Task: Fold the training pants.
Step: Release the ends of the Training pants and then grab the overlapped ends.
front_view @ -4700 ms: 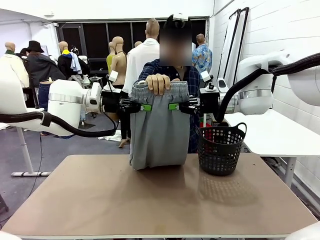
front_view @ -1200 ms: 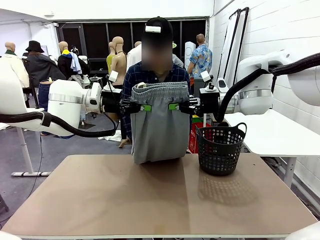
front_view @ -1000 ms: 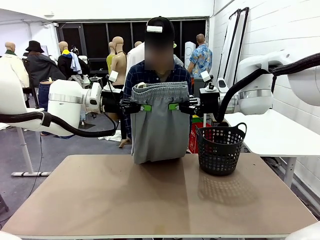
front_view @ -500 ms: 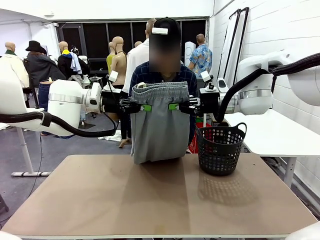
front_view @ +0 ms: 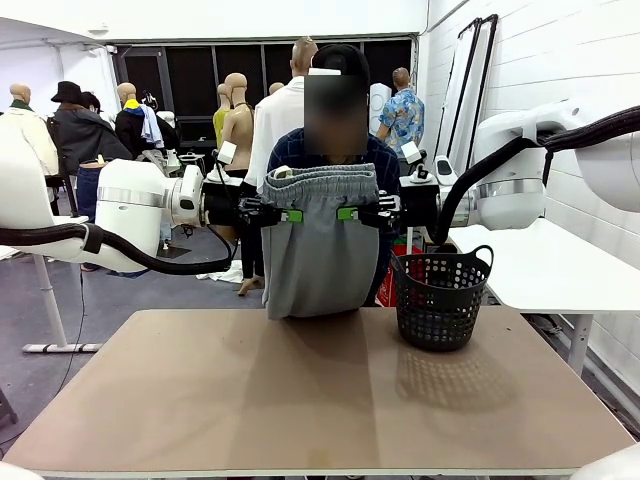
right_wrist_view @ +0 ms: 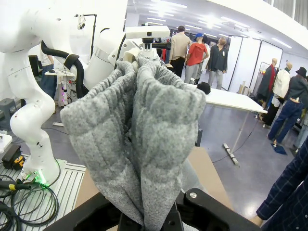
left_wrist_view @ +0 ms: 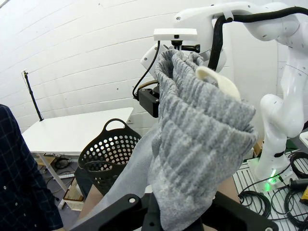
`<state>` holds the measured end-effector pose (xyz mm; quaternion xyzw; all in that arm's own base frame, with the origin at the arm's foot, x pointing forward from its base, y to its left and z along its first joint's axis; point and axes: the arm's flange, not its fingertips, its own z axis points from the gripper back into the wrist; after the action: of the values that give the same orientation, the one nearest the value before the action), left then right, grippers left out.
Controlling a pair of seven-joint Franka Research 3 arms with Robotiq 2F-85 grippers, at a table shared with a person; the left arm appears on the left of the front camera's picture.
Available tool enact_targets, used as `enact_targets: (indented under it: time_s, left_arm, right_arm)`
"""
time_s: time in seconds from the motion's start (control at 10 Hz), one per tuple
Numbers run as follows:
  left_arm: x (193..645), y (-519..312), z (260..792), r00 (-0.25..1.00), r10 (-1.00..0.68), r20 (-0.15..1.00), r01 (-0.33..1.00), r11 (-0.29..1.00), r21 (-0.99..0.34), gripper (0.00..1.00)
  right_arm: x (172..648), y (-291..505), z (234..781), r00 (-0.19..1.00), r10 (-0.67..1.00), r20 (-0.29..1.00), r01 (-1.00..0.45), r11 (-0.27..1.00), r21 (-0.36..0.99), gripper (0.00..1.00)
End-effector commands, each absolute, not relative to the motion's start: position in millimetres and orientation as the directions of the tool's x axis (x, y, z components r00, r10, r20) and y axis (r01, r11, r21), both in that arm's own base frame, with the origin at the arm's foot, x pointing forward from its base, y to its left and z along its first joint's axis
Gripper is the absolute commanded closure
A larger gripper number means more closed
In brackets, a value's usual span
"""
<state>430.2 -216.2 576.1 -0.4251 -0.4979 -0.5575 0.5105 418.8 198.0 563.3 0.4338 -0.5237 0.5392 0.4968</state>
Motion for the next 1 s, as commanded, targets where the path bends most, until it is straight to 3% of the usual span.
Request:
enact_targets:
  time_s: [0.0, 0.9]
  left_arm:
    - [426.2, -216.1, 577.3, -0.138, -0.123, 0.983, 0.989, 0.03, 0.143, 1.0]
    - [426.2, -216.1, 577.3, -0.138, -0.123, 0.983, 0.989, 0.03, 0.143, 1.0]
  right_arm:
    - [417.7, 198.8, 565.7, -0.131, 0.069, 0.989, -0.99, 0.043, -0.134, 1.0]
    - [417.7, 198.8, 565.7, -0.131, 0.069, 0.989, -0.99, 0.043, -0.134, 1.0]
